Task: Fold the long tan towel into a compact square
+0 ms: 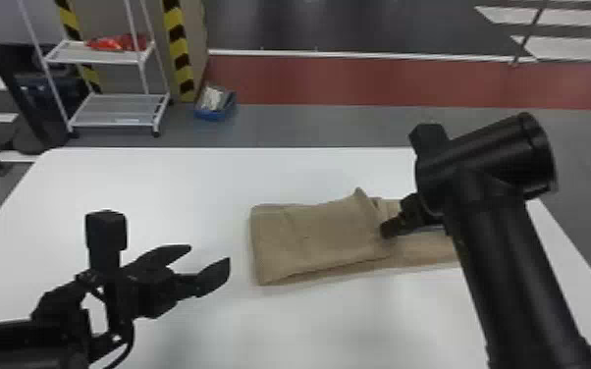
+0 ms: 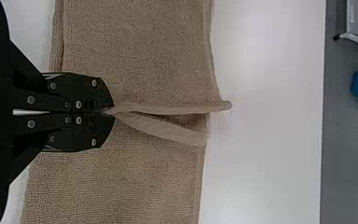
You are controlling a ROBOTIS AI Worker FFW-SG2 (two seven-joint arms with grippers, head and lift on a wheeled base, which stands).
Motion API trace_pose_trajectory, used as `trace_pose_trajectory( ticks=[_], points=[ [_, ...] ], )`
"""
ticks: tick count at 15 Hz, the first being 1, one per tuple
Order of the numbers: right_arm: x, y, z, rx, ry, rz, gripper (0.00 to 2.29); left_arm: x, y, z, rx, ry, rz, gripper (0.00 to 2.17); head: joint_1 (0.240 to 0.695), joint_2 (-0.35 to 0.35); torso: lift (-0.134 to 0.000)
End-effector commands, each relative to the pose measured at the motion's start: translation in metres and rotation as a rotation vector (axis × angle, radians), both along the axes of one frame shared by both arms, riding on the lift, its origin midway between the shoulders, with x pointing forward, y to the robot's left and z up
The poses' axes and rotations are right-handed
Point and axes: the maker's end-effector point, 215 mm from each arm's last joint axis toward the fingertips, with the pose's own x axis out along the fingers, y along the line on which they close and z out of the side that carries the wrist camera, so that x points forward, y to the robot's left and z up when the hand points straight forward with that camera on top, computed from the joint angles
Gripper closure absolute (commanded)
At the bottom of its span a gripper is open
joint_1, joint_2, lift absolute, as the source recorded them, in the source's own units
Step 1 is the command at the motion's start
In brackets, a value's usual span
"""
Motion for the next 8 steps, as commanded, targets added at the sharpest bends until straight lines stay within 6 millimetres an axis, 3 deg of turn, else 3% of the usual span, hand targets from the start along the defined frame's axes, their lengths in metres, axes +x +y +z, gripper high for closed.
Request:
trace_pose_trajectory(
  ticks=[1, 3, 8],
  points=[
    [0.005, 0.010, 0.034, 0.042, -0.098, 0.008, 1.59, 0.002, 0.001, 0.002, -0.002, -0.005, 0.004, 0.09, 0.695, -0.032, -0.124],
    [0.001, 0.014, 0.049, 0.074, -0.141, 0.019, 1.59, 0.002, 0.000, 0.004, -0.003, -0.008, 0.001, 0.09, 0.695, -0.015, -0.124],
    [-0.025, 0.000, 0.002, 0.054, -0.041, -0.015, 1.59, 0.003, -0.002, 0.010, -0.007, -0.018, -0.008, 0.09, 0.695, -0.013, -0.124]
  ],
)
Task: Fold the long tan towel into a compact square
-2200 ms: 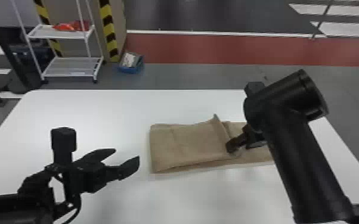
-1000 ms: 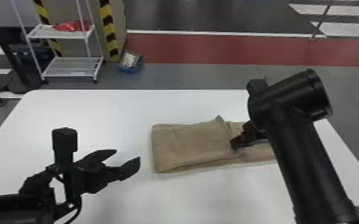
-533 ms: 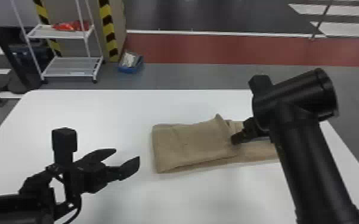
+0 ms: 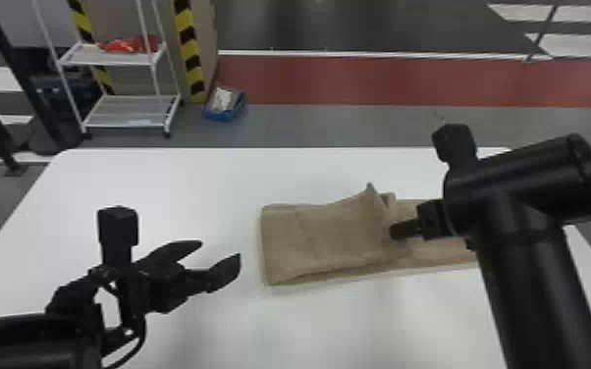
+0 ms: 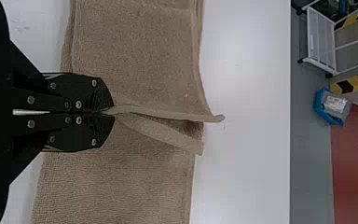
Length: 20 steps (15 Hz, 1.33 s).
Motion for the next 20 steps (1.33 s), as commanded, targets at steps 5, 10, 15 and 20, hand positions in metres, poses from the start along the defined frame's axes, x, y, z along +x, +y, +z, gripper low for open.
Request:
trace_pose_trajectory(
  ticks=[5, 10, 15, 20],
  points=[
    [0.014, -0.018, 0.071, 0.138, -0.165, -0.057, 1.59, -0.004, -0.002, 0.010, -0.002, -0.007, -0.005, 0.09, 0.695, -0.033, -0.124],
    [-0.021, -0.030, 0.001, 0.118, -0.016, -0.097, 1.59, -0.008, -0.007, 0.006, -0.005, 0.002, -0.013, 0.09, 0.695, -0.052, -0.124],
    [0.004, -0.054, 0.061, 0.185, -0.156, -0.149, 1.59, -0.017, -0.006, 0.005, 0.001, 0.004, -0.010, 0.09, 0.695, -0.078, -0.124],
    [-0.028, -0.093, 0.000, 0.148, -0.022, -0.211, 1.59, -0.019, -0.016, 0.003, -0.003, 0.009, -0.028, 0.09, 0.695, -0.119, -0.124]
  ],
)
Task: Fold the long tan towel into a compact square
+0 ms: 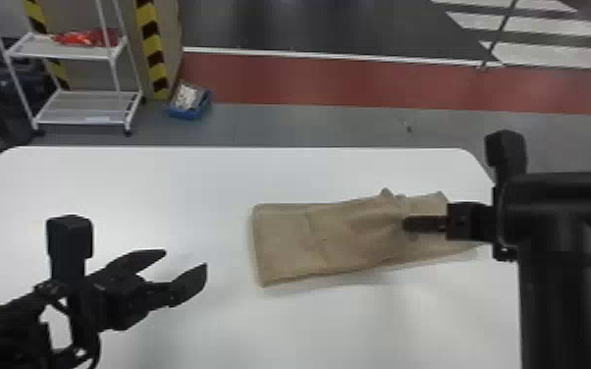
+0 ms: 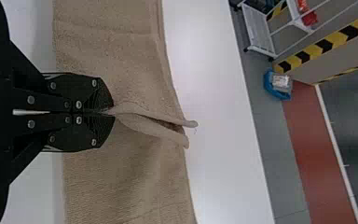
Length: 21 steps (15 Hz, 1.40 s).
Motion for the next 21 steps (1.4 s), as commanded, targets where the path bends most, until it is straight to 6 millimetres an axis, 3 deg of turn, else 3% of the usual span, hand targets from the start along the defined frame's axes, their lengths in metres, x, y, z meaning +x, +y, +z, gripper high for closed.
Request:
trace_pose_trajectory(
  ticks=[1, 5, 7, 9, 10, 12, 13, 16, 17, 19, 21],
  points=[
    [-0.016, -0.016, -0.040, 0.011, 0.109, -0.049, 1.59, -0.003, -0.007, -0.003, -0.002, 0.006, -0.010, 0.09, 0.695, -0.128, -0.124],
    [-0.015, -0.029, -0.040, 0.050, 0.110, -0.088, 1.59, -0.001, -0.007, -0.004, 0.011, 0.005, -0.008, 0.09, 0.695, -0.163, -0.124],
    [0.005, -0.051, 0.002, 0.079, 0.013, -0.126, 1.59, -0.001, -0.007, -0.005, 0.018, 0.008, -0.006, 0.09, 0.695, -0.168, -0.124],
    [0.005, -0.078, 0.018, 0.081, -0.022, -0.151, 1.59, -0.001, -0.007, -0.007, 0.018, 0.012, -0.005, 0.09, 0.695, -0.181, -0.124],
    [-0.001, -0.085, 0.009, 0.084, -0.002, -0.162, 1.59, -0.001, -0.008, -0.009, 0.017, 0.017, -0.007, 0.09, 0.695, -0.189, -0.124],
    [-0.016, -0.081, -0.033, 0.072, 0.102, -0.163, 1.59, 0.001, -0.011, -0.014, 0.015, 0.026, -0.011, 0.09, 0.695, -0.225, -0.124],
    [-0.020, -0.076, -0.045, 0.059, 0.134, -0.155, 1.59, 0.002, -0.014, -0.014, 0.015, 0.024, -0.015, 0.09, 0.695, -0.231, -0.124],
    [-0.019, -0.071, -0.048, 0.044, 0.144, -0.143, 1.59, 0.001, -0.014, -0.016, 0.018, 0.027, -0.011, 0.09, 0.695, -0.233, -0.124],
    [-0.019, -0.072, -0.048, 0.048, 0.143, -0.145, 1.48, 0.000, -0.013, -0.016, 0.018, 0.029, -0.011, 0.09, 0.695, -0.232, -0.124],
    [-0.019, -0.075, -0.044, 0.049, 0.133, -0.152, 0.42, -0.001, -0.013, -0.018, 0.018, 0.029, -0.011, 0.09, 0.695, -0.231, -0.124],
    [-0.017, -0.079, -0.041, 0.038, 0.129, -0.159, 0.32, -0.001, -0.014, -0.019, 0.017, 0.027, -0.014, 0.09, 0.695, -0.232, -0.124]
  ],
)
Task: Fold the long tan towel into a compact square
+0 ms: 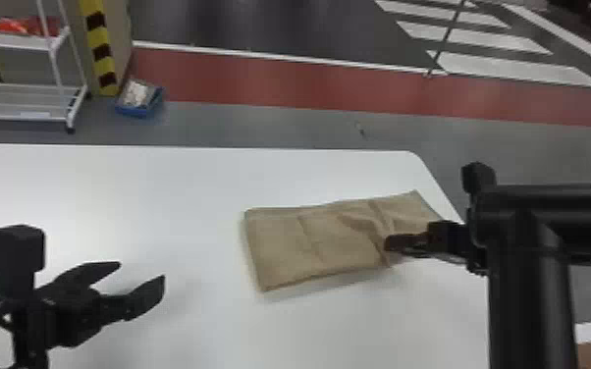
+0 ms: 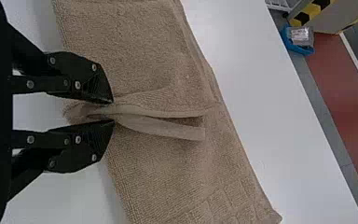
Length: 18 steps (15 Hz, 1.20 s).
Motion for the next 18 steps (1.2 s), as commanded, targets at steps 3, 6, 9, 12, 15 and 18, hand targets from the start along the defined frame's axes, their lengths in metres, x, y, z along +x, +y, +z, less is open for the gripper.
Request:
trace_pose_trajectory(
  ticks=[3, 6, 9, 12, 15, 18],
  points=[
    [0.003, -0.010, 0.006, -0.016, -0.001, -0.028, 0.30, 0.000, -0.003, 0.000, -0.004, -0.003, -0.005, 0.09, 0.695, -0.238, -0.124],
    [0.005, -0.023, 0.005, -0.027, 0.013, -0.056, 0.30, -0.001, 0.000, 0.000, -0.006, -0.002, -0.002, 0.09, 0.695, -0.250, -0.124],
    [0.007, -0.038, 0.000, -0.063, 0.043, -0.082, 0.29, -0.003, -0.001, -0.001, -0.009, 0.001, -0.005, 0.09, 0.695, -0.262, -0.124],
    [0.010, -0.053, -0.006, -0.098, 0.072, -0.104, 0.29, -0.002, 0.000, 0.001, -0.010, -0.004, -0.004, 0.09, 0.695, -0.282, -0.124],
    [0.028, -0.048, -0.003, -0.098, 0.012, -0.060, 0.29, -0.003, -0.001, 0.000, -0.010, -0.002, -0.005, 0.09, 0.695, -0.291, -0.124],
    [0.042, -0.039, 0.003, -0.081, -0.044, -0.028, 0.29, -0.003, 0.002, -0.001, -0.011, -0.001, 0.001, 0.09, 0.695, -0.278, -0.124]
  ],
)
